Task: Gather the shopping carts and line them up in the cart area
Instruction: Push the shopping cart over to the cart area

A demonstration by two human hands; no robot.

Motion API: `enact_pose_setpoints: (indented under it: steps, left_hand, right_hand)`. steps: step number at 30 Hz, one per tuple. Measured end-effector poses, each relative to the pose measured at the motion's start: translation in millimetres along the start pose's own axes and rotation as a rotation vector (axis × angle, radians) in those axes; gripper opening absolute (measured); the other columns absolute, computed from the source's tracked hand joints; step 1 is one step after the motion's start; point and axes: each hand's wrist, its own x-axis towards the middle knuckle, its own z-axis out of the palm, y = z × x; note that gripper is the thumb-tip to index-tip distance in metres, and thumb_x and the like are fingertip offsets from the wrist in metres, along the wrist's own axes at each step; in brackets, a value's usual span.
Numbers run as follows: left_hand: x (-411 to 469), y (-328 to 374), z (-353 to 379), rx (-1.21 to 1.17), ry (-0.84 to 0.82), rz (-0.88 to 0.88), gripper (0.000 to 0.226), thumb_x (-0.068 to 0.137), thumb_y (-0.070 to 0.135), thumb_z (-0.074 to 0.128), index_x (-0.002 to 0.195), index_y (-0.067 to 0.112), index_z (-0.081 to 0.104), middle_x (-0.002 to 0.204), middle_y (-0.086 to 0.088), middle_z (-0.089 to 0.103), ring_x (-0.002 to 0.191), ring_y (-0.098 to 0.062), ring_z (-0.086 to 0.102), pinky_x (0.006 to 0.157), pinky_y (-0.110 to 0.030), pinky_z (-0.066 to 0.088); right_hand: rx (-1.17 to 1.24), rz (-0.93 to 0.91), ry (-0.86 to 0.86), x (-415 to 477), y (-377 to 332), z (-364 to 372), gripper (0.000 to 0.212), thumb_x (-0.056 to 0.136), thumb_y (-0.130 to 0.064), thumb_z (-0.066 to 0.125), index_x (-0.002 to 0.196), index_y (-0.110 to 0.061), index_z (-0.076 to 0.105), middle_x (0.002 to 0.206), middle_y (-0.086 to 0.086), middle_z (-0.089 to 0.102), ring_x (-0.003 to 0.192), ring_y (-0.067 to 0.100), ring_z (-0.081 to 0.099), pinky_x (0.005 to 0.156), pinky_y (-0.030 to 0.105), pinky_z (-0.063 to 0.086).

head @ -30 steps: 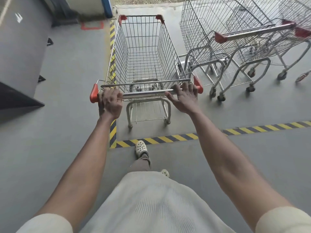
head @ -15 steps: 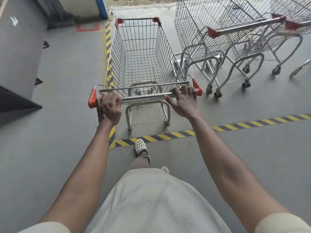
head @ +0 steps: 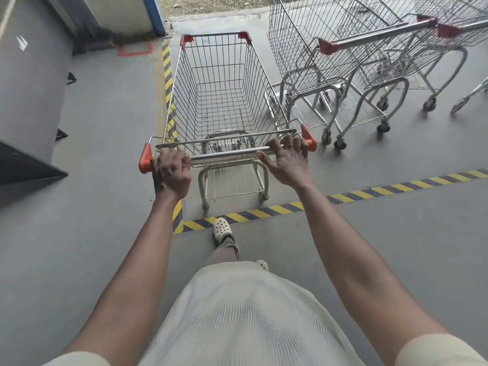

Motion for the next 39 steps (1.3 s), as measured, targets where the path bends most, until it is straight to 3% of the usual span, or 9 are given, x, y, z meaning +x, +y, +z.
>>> enact_pose_setpoints:
  steps: [19,26,30,33,39]
  left_hand:
    - [-7,5,1,-0.016,-0.005,-0.033,0.038,0.103,0.036,0.026,0.092,0.015,0.057,0.098,-0.006,0.059,0.096,-0.027,0.046,0.093,-0.043,0.029]
    - [-7,9,2,-0.054,0.053,-0.037,0.034,0.102,0.032,0.033,0.093,0.013,0.060,0.095,-0.007,0.060,0.095,-0.029,0.048,0.096,-0.045,0.032]
    - [-16,29,3,-0.083,0.136,0.034,0.025,0.097,0.033,0.053,0.106,0.016,0.068,0.103,-0.006,0.063,0.100,-0.027,0.051,0.094,-0.046,0.040]
    - [-31,63,10,-0.049,0.151,0.183,0.033,0.091,0.033,0.063,0.119,0.017,0.068,0.118,-0.005,0.062,0.112,-0.026,0.050,0.099,-0.043,0.037]
    - [-41,125,26,-0.109,0.101,0.293,0.042,0.088,0.036,0.064,0.126,0.018,0.066,0.128,-0.005,0.060,0.122,-0.027,0.049,0.107,-0.043,0.038]
  right_hand:
    - [0.005,-0.004,-0.031,-5,4,-1,0.054,0.095,-0.078,0.030,0.121,-0.035,0.050,0.118,0.004,0.036,0.119,0.026,0.033,0.108,0.043,0.021]
    - [0.031,-0.012,-0.025,-7,3,-3,0.055,0.097,-0.075,0.031,0.124,-0.032,0.050,0.124,0.005,0.038,0.127,0.027,0.032,0.115,0.044,0.015]
    - [0.095,-0.047,0.090,-16,-5,13,0.057,0.099,-0.071,0.032,0.137,-0.032,0.047,0.144,0.004,0.037,0.150,0.024,0.020,0.126,0.048,-0.005]
    - [0.187,-0.010,0.258,-42,-18,35,0.064,0.098,-0.063,0.047,0.149,-0.024,0.041,0.158,0.006,0.032,0.156,0.027,0.015,0.127,0.053,0.005]
    - [0.244,-0.005,0.451,-73,-12,47,0.070,0.093,-0.046,0.067,0.150,-0.017,0.038,0.160,0.011,0.036,0.156,0.029,0.022,0.125,0.053,0.017]
